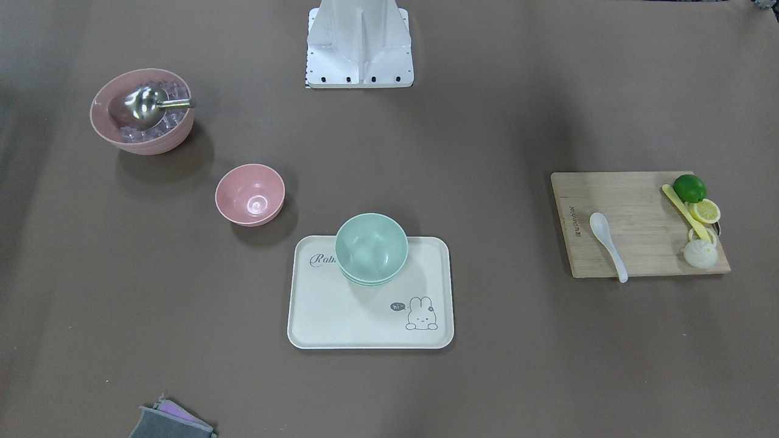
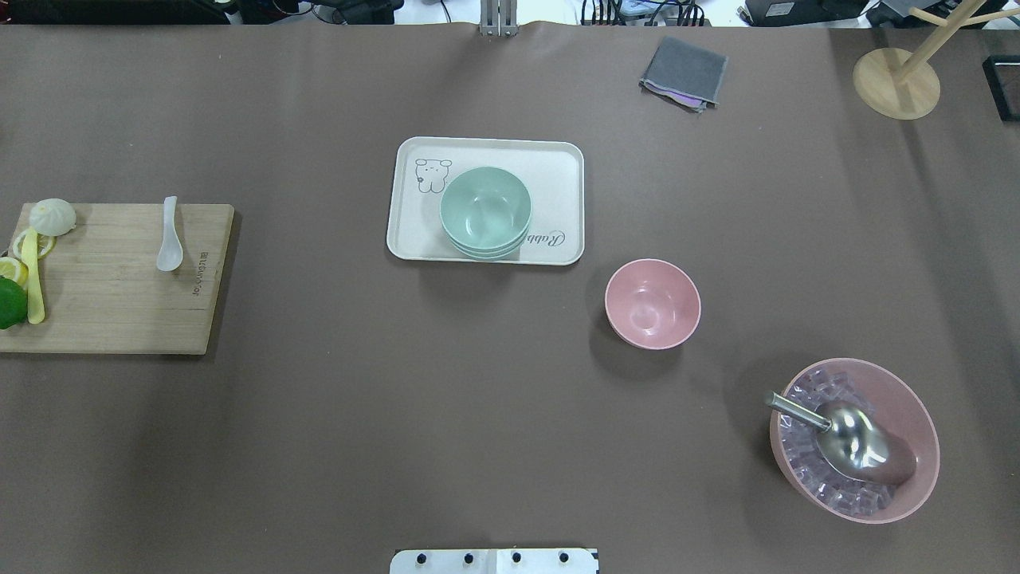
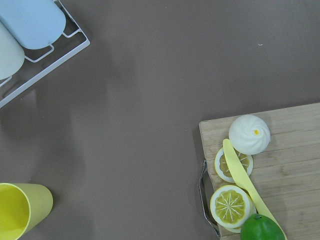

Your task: Stack pink bowl on green and place spoon

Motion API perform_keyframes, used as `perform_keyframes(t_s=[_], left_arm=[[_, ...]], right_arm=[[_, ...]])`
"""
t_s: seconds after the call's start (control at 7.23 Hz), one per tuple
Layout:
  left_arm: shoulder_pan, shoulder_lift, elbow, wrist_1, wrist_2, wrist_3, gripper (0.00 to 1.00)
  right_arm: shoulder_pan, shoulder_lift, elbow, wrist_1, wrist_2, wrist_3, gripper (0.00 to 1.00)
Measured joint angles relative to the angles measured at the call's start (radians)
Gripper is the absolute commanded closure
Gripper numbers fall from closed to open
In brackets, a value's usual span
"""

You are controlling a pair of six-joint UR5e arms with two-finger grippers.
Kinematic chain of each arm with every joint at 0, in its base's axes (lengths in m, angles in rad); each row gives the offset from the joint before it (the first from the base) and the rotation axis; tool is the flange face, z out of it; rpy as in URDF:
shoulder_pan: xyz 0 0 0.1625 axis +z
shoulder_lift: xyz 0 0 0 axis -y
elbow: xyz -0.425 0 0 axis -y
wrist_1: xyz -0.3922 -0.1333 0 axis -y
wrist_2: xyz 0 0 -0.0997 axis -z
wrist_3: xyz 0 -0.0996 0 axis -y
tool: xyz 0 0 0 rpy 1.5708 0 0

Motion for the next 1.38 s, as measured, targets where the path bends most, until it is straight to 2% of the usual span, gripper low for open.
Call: perform_keyframes(t_s=[0.28, 0.69, 0.83, 0.97, 1.11, 1.38], left_arm=[[0.002, -0.008, -0.004, -0.019, 0.001, -0.016, 0.02], [0.039, -0.017, 0.002, -0.164, 0.001, -0.089, 0.02], [0.071, -0.031, 0.0, -0.18, 0.001, -0.146, 0.02], [0.103, -0.048, -0.002, -0.186, 0.0, -0.195, 0.02], [0.126, -0.059, -0.003, -0.189, 0.0, -0.221, 0.02], [0.141, -0.072, -0.004, -0.189, 0.001, -0.236, 0.02]], right_arm=[[0.0, 0.003, 0.0, -0.001, 0.002, 0.0, 0.0], [-0.049, 0.076, 0.007, 0.01, 0.018, -0.001, 0.0], [-0.086, 0.112, 0.009, 0.059, 0.034, 0.003, 0.0], [-0.135, 0.14, 0.017, 0.156, 0.041, 0.025, 0.0], [-0.182, 0.171, 0.024, 0.262, 0.041, 0.096, 0.0], [-0.281, 0.236, 0.038, 0.36, 0.047, 0.266, 0.0]])
